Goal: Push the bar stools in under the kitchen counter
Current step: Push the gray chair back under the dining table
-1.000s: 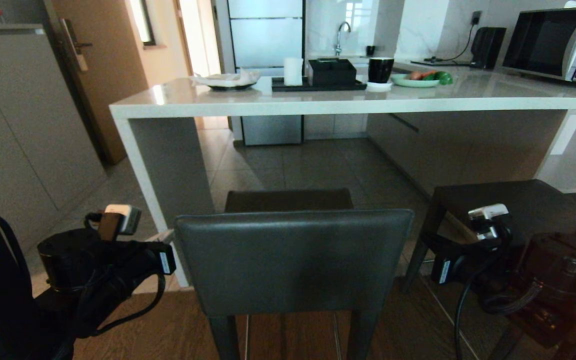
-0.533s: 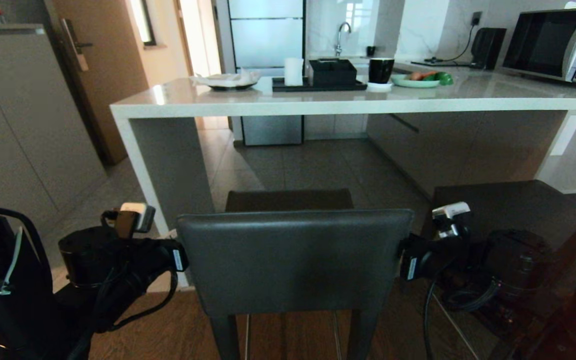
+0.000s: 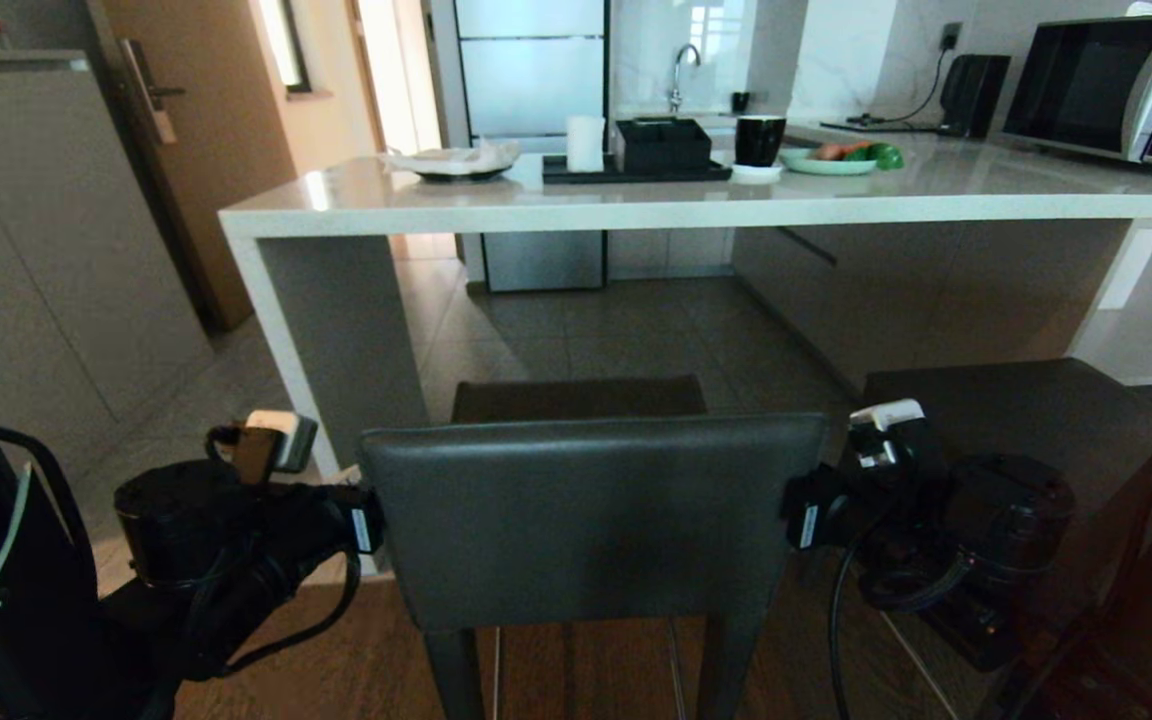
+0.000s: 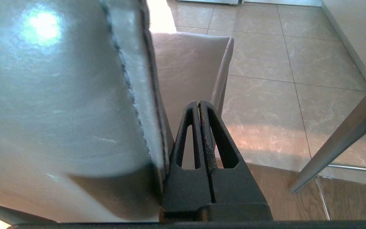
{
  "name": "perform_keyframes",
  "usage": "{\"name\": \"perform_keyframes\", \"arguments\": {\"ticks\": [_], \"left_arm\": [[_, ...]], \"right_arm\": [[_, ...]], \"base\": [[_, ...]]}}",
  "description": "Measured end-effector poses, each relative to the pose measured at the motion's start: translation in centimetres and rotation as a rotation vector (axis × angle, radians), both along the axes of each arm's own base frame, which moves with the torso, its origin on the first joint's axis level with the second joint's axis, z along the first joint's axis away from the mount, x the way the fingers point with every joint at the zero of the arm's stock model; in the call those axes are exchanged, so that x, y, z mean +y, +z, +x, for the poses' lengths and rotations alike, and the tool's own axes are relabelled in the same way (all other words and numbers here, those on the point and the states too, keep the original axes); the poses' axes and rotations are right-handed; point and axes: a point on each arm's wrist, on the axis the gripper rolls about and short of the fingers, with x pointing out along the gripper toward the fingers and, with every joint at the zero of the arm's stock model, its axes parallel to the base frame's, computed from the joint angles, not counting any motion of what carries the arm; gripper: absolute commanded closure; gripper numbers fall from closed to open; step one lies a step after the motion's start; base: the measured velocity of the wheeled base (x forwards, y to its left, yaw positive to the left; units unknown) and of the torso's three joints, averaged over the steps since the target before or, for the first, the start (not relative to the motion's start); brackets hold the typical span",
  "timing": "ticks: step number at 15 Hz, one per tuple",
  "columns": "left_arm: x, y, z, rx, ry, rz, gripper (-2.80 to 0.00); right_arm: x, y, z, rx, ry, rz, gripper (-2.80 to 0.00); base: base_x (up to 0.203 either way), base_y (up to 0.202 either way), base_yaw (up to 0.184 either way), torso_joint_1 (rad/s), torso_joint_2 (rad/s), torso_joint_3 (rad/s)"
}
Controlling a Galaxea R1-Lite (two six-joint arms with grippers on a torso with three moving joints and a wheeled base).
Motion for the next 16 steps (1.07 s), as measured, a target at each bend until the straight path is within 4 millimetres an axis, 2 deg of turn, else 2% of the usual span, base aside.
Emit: {"name": "perform_keyframes", "arguments": {"ticks": [3, 5, 11, 16], "left_arm": [[1.3, 0.1, -0.6, 0.009, 0.027, 0.005, 0.0], [1.4, 0.2, -1.2, 0.016, 0.004, 0.004, 0.0], [-0.7, 0.6, -0.7, -0.016, -0.065, -0.008, 0.0], [-2.4, -0.2, -0.7, 0.006, -0.118, -0.001, 0.0]], "right_arm": [[0.0, -0.1, 0.0, 0.002, 0.0, -0.004, 0.0], [0.0, -0.1, 0.0, 0.002, 0.0, -0.004, 0.0], [0.0, -0.1, -0.1, 0.005, -0.002, -0.006, 0.0], [0.2, -0.1, -0.1, -0.001, 0.003, -0.022, 0.0]], "base": [[0.0, 0.0, 0.0, 0.0, 0.0, 0.0], [0.0, 0.0, 0.0, 0.0, 0.0, 0.0], [0.0, 0.0, 0.0, 0.0, 0.0, 0.0], [0.0, 0.0, 0.0, 0.0, 0.0, 0.0]]}}
